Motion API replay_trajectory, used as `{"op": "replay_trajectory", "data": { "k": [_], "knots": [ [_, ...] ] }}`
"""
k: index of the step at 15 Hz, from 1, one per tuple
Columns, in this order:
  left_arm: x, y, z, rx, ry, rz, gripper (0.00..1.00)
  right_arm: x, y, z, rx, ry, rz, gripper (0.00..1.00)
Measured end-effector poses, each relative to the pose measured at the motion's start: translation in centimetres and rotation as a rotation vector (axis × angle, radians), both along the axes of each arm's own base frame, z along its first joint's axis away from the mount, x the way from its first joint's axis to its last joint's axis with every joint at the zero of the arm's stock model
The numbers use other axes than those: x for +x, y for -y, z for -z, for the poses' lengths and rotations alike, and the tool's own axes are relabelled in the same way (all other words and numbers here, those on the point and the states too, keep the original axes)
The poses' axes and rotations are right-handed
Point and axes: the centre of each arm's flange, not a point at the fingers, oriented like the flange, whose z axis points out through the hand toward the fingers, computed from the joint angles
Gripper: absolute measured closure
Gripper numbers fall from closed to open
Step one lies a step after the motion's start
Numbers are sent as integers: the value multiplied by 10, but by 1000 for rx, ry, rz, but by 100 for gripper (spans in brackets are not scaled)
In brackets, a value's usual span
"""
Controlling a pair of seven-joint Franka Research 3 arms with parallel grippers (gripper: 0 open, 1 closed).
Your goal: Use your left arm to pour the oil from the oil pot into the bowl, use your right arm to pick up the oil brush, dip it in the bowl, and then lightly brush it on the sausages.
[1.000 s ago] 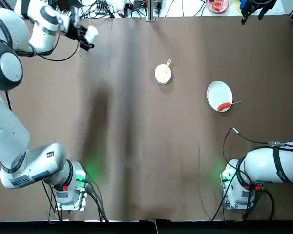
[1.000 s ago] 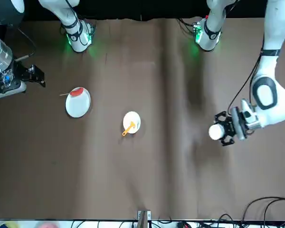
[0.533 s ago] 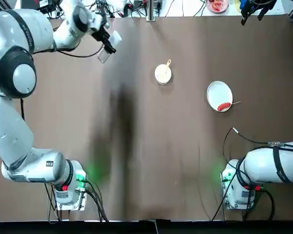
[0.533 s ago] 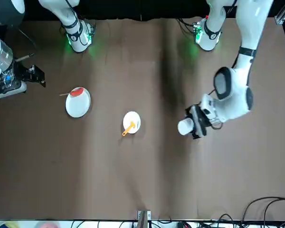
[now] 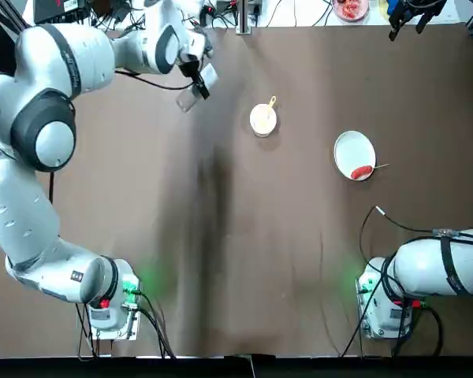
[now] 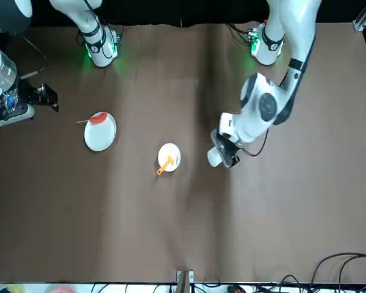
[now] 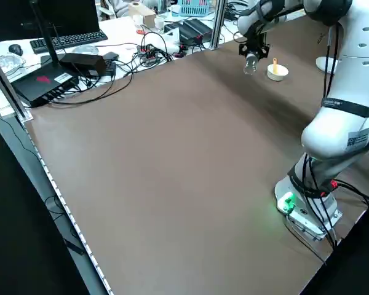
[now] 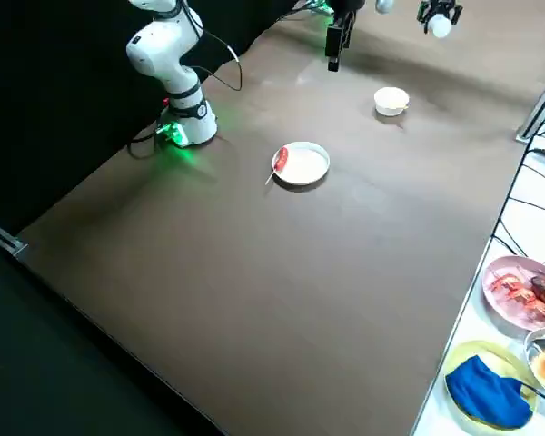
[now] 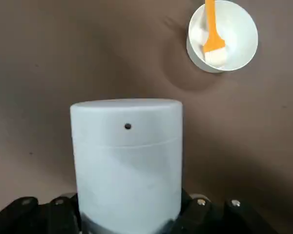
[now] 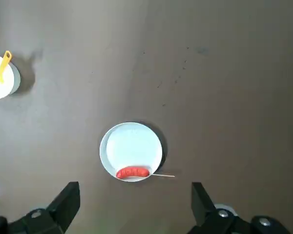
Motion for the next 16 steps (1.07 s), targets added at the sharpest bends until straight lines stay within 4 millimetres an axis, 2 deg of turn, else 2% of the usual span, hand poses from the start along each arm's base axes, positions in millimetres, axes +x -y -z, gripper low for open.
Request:
{"op": "replay_trajectory", "data": {
  "k": [3, 7, 12, 16],
  "knots": [
    [-24, 54, 8, 61, 7, -40, 47, 0, 3, 1, 0, -1, 5, 0],
    [-35, 107, 10, 97, 43, -37, 47, 0, 0, 1, 14, -3, 5, 0],
    [-54, 154, 15, 133, 50, -15, 47, 0, -1, 2, 27, -8, 6, 0],
    [-55, 173, 23, 161, 84, 4, 47, 2, -1, 5, 28, -14, 8, 0]
  ]
}}
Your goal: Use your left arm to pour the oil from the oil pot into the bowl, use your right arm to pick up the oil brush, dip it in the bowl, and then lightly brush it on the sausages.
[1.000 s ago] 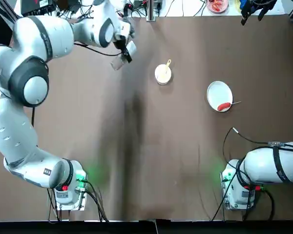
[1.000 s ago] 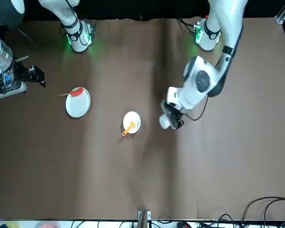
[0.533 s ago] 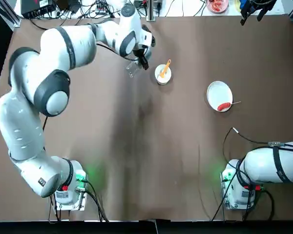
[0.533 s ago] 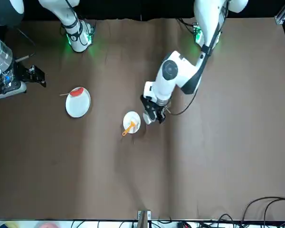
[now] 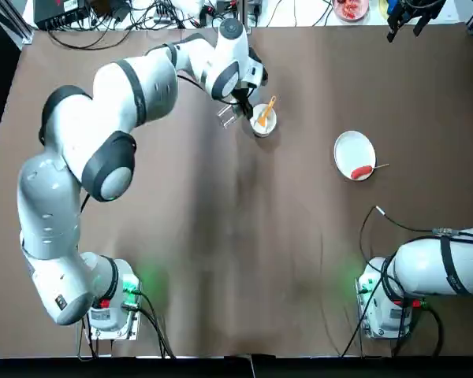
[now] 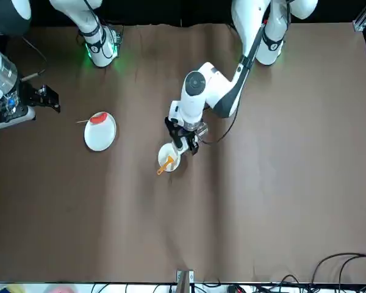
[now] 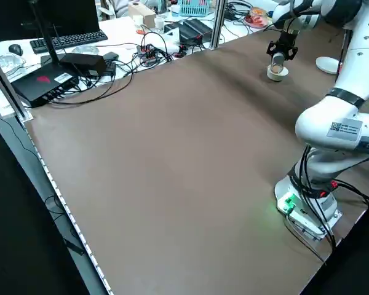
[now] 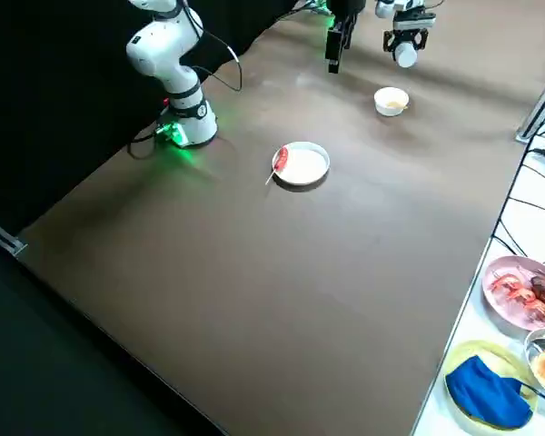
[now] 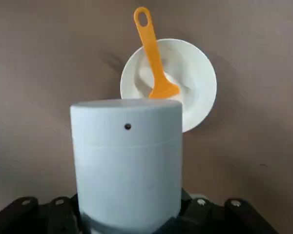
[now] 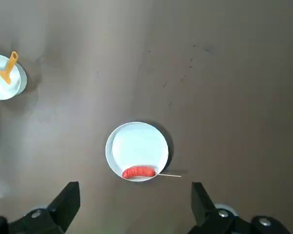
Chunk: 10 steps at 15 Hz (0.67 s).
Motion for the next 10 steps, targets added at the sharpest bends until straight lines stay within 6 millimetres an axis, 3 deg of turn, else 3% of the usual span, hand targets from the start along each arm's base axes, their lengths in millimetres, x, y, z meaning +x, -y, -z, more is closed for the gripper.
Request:
{"op": "replay_trajectory", "data": {
  "k": [6, 10],
  "knots": [
    [17, 16, 16, 31, 58, 25, 47, 0, -2, 1, 2, -2, -3, 0],
    [18, 21, 12, 23, 72, 41, 47, 1, -3, 3, 2, -6, -5, 0]
  ]
}}
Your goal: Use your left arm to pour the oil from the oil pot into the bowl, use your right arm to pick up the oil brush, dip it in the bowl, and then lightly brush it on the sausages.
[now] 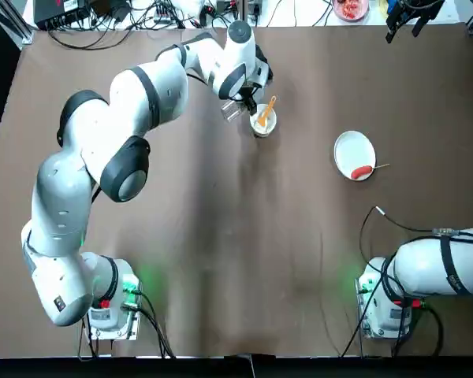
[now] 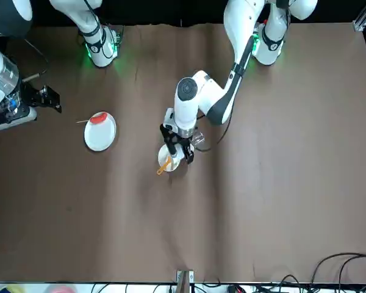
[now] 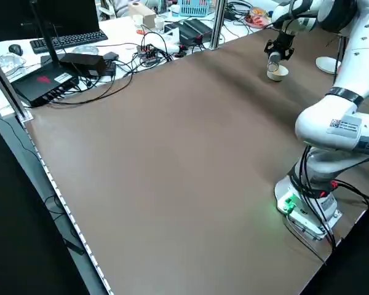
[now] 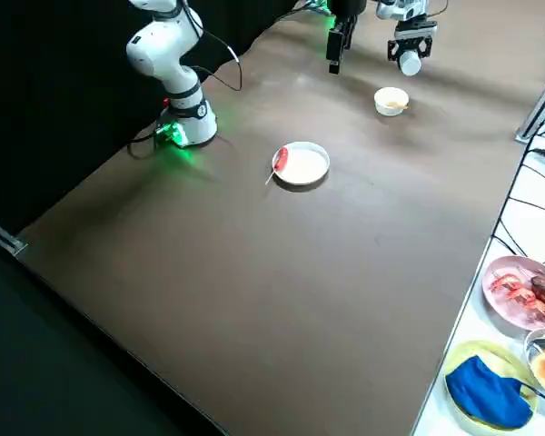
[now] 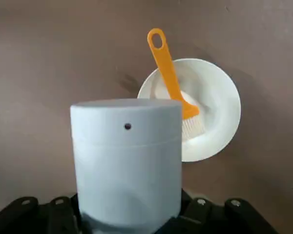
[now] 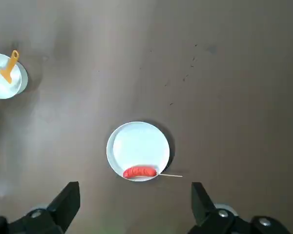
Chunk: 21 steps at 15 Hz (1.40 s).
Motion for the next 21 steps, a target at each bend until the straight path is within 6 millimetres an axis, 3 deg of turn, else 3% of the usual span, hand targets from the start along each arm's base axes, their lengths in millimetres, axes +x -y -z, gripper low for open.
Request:
{"op": "replay_trajectory", "data": {
  "k": [7, 10, 13, 15, 18, 19, 21],
  "knots": [
    [4, -2, -2, -2, 3, 0, 47, 2, -2, -1, 1, 13, -3, 0],
    [27, -27, -22, -12, -4, -47, 47, 5, 7, -4, 2, 42, 16, 0],
    [56, -80, -55, -46, -43, -59, 47, 6, 12, -4, 2, 44, 24, 0],
    [69, -123, -66, -79, -83, -49, 47, 6, 0, -1, 5, 38, 2, 0],
    [87, -192, -68, -124, -129, -26, 47, 8, -50, 22, 5, -13, -83, 0],
    [101, -238, -68, -139, -158, -26, 47, 10, -81, 50, -4, -77, -128, 0],
    [114, -288, -69, -161, -189, -32, 47, 14, -102, 77, -11, -126, -160, 0]
  ]
}}
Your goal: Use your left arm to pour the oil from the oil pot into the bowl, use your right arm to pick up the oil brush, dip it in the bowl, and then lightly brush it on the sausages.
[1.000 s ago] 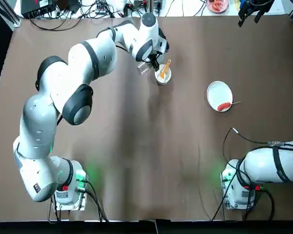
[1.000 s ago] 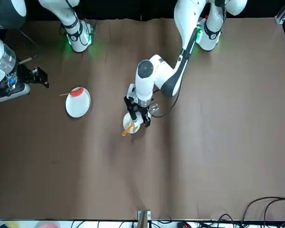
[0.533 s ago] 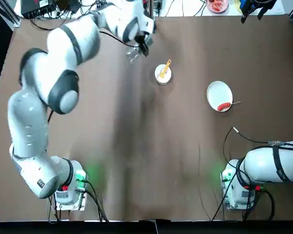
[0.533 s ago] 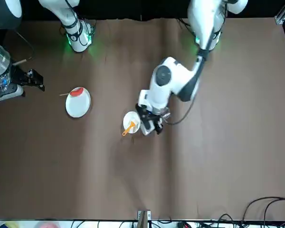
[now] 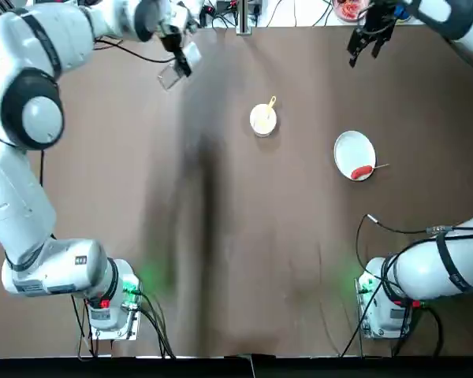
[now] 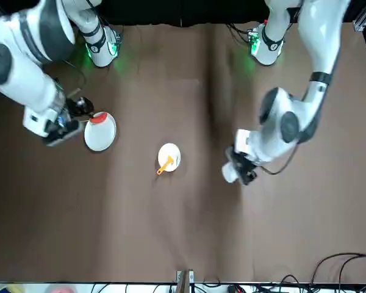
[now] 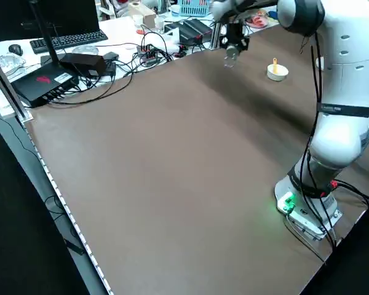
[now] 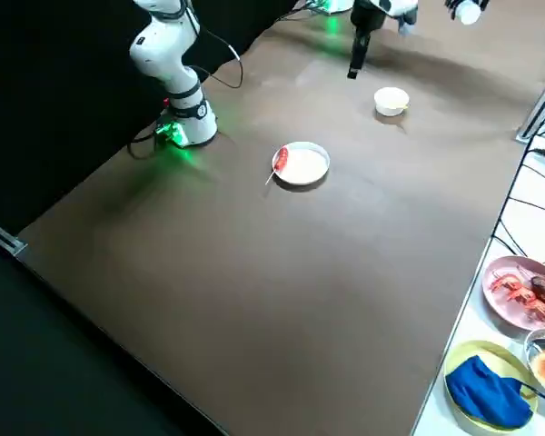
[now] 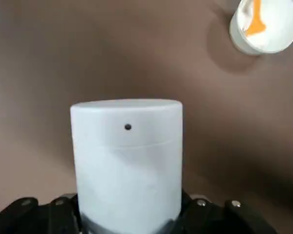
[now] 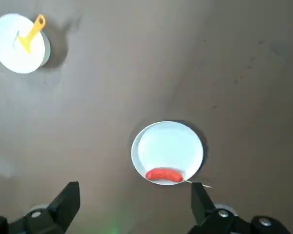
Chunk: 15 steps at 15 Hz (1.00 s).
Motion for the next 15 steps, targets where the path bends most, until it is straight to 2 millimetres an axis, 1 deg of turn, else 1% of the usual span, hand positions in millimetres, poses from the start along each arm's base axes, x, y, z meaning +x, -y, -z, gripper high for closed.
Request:
{"op": "replay_trajectory", "data": {
  "k": [2, 4, 8, 10, 11, 13, 14, 15],
  "knots": [
    [11, -48, -1, -30, -3, 19, 47, 3, -16, 21, -3, -31, -25, 0],
    [20, -89, 6, -49, 2, 59, 47, 3, -41, 34, 72, -54, -26, 0],
    [31, -154, 30, -72, 2, 131, 47, 7, -101, 59, 216, -41, -33, 0],
    [35, -188, 36, -82, 13, 147, 47, 13, -134, 79, 277, -57, -48, 0],
    [36, -206, 40, -86, 18, 149, 47, 19, -152, 91, 305, -67, -58, 1],
    [36, -244, 48, -109, 26, 150, 47, 39, -185, 118, 345, -75, -76, 4],
    [36, -262, 53, -136, 34, 152, 47, 49, -196, 131, 357, -72, -94, 5],
    [35, -280, 56, -167, 47, 158, 47, 58, -202, 141, 377, -55, -116, 11]
  ]
}}
